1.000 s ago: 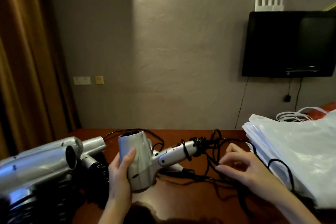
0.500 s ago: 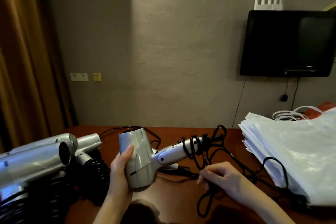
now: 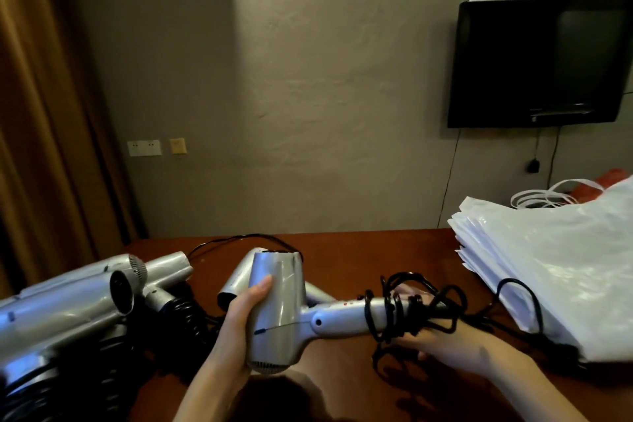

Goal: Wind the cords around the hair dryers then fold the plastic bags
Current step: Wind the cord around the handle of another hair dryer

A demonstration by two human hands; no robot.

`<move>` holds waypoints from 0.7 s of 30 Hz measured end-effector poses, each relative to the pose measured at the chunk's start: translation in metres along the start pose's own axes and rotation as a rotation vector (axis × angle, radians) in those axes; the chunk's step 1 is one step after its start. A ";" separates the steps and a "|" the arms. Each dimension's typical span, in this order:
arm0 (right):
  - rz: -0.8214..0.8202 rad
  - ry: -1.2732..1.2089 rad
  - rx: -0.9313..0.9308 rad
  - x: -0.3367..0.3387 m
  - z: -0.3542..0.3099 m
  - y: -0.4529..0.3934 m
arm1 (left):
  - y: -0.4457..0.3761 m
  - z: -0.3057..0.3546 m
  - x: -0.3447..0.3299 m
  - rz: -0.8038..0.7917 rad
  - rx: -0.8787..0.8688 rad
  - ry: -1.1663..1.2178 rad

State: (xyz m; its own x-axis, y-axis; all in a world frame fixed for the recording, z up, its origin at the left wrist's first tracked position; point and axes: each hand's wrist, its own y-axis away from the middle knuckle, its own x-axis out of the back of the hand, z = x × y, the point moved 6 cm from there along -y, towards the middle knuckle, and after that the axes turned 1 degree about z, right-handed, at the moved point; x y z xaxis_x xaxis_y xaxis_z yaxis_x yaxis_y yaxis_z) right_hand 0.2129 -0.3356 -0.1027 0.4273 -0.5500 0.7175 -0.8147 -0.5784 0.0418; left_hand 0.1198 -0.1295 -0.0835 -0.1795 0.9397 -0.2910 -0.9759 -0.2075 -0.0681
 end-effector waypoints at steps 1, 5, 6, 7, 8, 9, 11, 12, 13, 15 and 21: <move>0.002 0.165 -0.025 -0.001 0.006 -0.009 | 0.000 -0.002 -0.001 -0.033 0.013 0.004; 0.229 0.168 0.091 0.021 -0.001 -0.004 | 0.003 -0.008 0.001 -0.071 0.070 0.011; 0.244 0.091 0.113 0.026 -0.006 0.004 | 0.002 -0.009 0.002 -0.068 0.084 0.003; 0.222 -0.015 0.126 0.028 -0.007 0.008 | 0.001 -0.011 0.002 -0.080 0.094 -0.009; 0.193 -0.118 0.127 0.029 -0.012 0.011 | -0.001 -0.012 0.001 -0.098 0.090 -0.033; 0.153 -0.206 0.125 0.029 -0.017 0.016 | -0.004 -0.014 0.000 -0.107 0.085 -0.071; 0.048 -0.369 0.081 0.029 -0.022 0.023 | -0.009 -0.019 0.001 -0.065 0.089 -0.152; 0.002 -0.423 0.059 0.028 -0.022 0.026 | -0.009 -0.018 0.001 -0.045 0.090 -0.193; -0.027 -0.451 0.050 0.027 -0.024 0.028 | -0.010 -0.017 0.000 -0.044 0.077 -0.212; -0.007 -0.458 0.098 0.029 -0.028 0.029 | -0.011 -0.015 -0.002 -0.046 0.046 -0.210; 0.171 -0.280 0.287 0.037 -0.042 0.034 | -0.007 -0.006 0.003 -0.027 -0.070 -0.217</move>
State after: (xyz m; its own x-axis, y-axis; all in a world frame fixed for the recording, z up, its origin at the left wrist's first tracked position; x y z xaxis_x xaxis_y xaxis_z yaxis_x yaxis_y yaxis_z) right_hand 0.1841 -0.3505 -0.0453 0.4178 -0.7715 0.4798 -0.7578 -0.5872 -0.2843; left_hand 0.1271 -0.1264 -0.0900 -0.1832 0.9801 -0.0765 -0.9711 -0.1925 -0.1413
